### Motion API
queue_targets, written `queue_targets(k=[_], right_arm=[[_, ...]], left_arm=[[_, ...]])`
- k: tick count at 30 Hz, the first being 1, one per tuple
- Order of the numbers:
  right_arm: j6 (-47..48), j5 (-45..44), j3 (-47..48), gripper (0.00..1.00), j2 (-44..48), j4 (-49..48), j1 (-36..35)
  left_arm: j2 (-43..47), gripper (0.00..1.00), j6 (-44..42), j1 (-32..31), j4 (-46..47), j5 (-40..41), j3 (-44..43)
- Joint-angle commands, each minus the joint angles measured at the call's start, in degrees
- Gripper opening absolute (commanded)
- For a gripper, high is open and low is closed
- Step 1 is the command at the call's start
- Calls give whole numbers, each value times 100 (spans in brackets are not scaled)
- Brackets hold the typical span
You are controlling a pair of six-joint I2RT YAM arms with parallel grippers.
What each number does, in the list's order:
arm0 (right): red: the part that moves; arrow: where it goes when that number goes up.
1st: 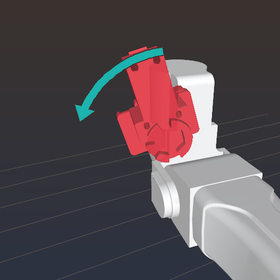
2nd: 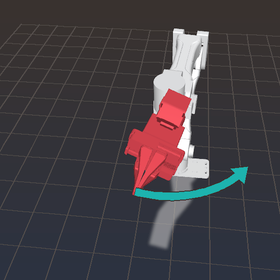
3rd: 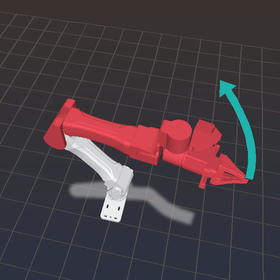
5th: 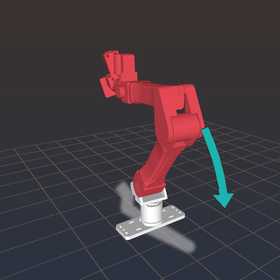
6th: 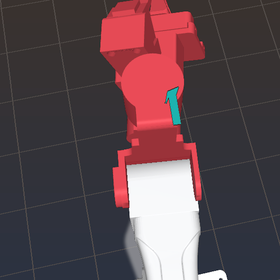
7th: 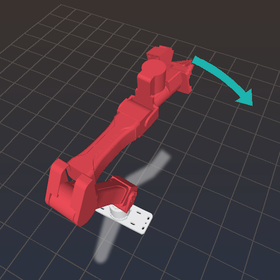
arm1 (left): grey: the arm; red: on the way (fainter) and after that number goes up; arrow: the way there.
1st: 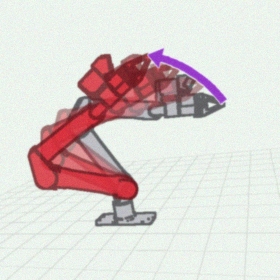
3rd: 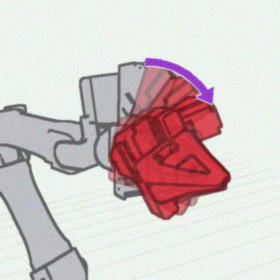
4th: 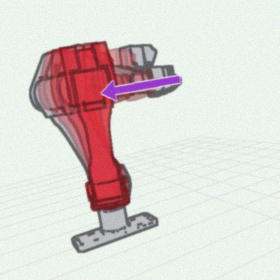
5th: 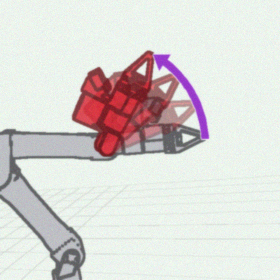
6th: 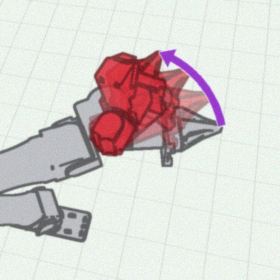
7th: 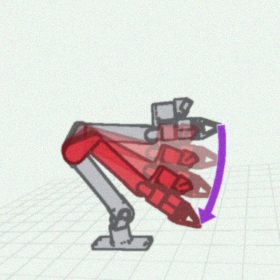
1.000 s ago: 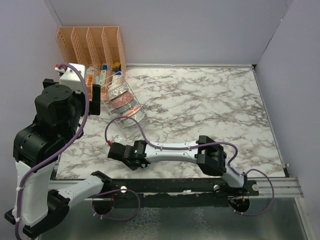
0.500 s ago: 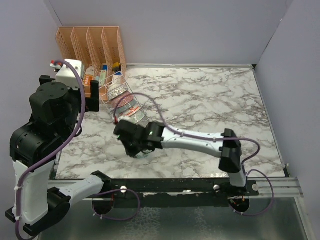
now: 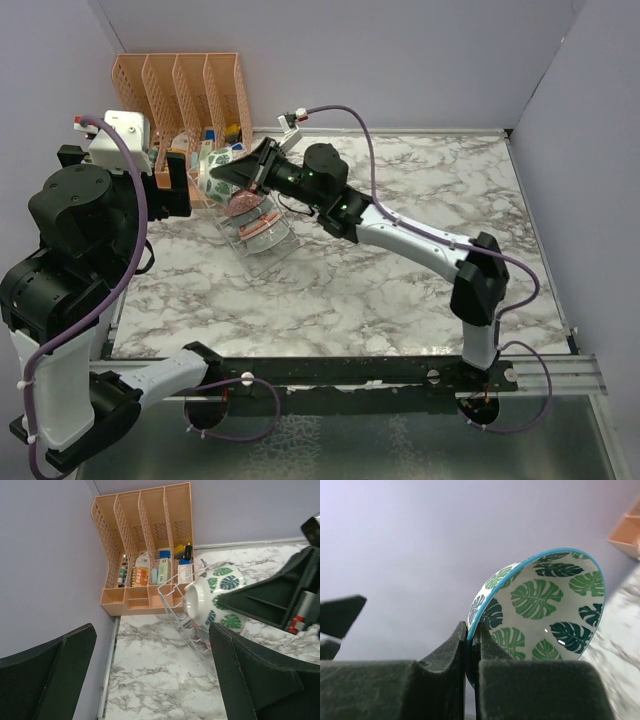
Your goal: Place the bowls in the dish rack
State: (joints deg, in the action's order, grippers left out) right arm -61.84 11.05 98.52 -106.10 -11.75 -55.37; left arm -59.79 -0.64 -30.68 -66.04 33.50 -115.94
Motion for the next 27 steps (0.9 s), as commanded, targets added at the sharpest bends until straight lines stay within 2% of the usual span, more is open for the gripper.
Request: queue_targets(k=[1,4,7,12,27], right_arm=[[-1336,-500,596,1,-1094,-2859,12],[-1456,-1370,1095,1,-1819,-3672,-23],[-1268,-2099,1502,1,-2262,-3889,-34],[-1182,-2930,1567,1,-2575,-4242,-34],[-1803,-3326,1547,1,-2768,-3589,-48]], left_arm=[[17,99,-72,-35,109,145,-126],[52,99,-83,-49,100,174,-113],[77,99,-83,-45,76,191,-144],[126,99,-102,-45,37,260,-103],[187,99,-136,-127,44,341,135]])
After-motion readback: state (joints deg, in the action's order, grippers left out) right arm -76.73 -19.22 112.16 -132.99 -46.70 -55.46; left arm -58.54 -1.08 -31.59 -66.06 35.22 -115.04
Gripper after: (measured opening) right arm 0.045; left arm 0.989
